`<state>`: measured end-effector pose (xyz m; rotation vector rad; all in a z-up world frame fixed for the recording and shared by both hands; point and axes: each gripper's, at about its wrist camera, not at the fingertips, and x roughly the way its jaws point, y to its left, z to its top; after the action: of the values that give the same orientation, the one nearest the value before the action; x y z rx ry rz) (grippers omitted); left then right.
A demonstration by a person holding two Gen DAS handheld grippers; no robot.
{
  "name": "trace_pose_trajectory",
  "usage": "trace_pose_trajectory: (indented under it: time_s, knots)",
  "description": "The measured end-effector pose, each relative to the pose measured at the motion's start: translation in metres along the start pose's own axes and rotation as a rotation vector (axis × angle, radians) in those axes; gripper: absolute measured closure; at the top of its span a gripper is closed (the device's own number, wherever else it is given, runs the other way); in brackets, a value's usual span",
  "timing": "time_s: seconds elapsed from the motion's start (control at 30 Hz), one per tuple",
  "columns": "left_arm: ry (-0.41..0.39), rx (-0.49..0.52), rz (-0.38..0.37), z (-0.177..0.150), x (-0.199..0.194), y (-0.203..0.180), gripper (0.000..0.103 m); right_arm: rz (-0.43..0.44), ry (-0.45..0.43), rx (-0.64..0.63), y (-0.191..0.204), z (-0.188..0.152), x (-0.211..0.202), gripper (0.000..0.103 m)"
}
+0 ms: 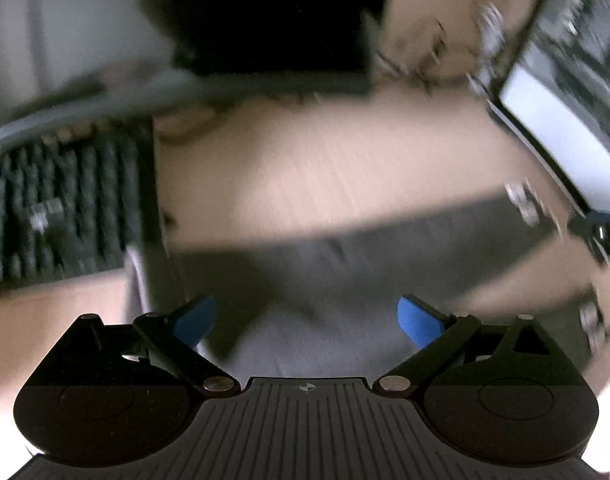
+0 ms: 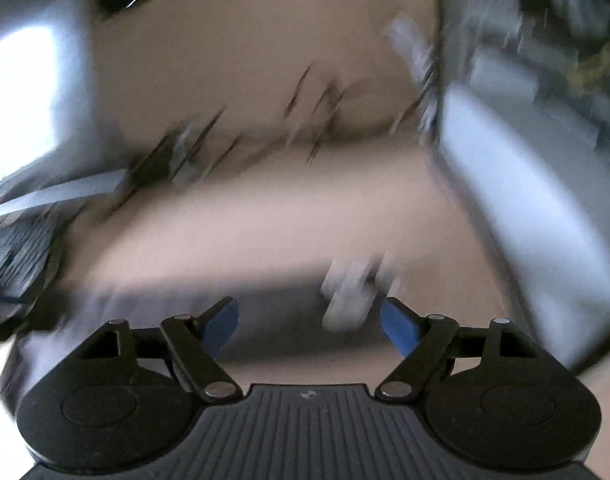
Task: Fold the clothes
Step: 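Open both grippers and release the sweatpants laid flat, legs side by side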
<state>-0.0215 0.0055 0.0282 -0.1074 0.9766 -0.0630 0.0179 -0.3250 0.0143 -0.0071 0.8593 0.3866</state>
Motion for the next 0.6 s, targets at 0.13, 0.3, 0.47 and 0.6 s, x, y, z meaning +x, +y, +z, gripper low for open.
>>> trace_pose_trajectory:
  time_s: [0.13,0.3,0.47,0.6]
  knots:
    - [0.066,-0.018,-0.015,-0.028,0.005,0.006,0.003,0.041,0.146,-0.010,0.020,-0.037,0.006,0.023]
    - [0.063,-0.052,0.001,-0.028,0.007,0.022,0.003,0.014,0.115,-0.049,0.032,-0.018,0.043,0.018]
    - [0.058,-0.036,0.028,-0.028,0.004,0.019,0.003,-0.001,0.059,-0.111,0.032,0.000,0.050,0.018]
    - [-0.010,-0.057,0.026,-0.019,-0.008,0.021,0.003,0.038,-0.015,-0.044,0.019,0.025,0.037,0.018]
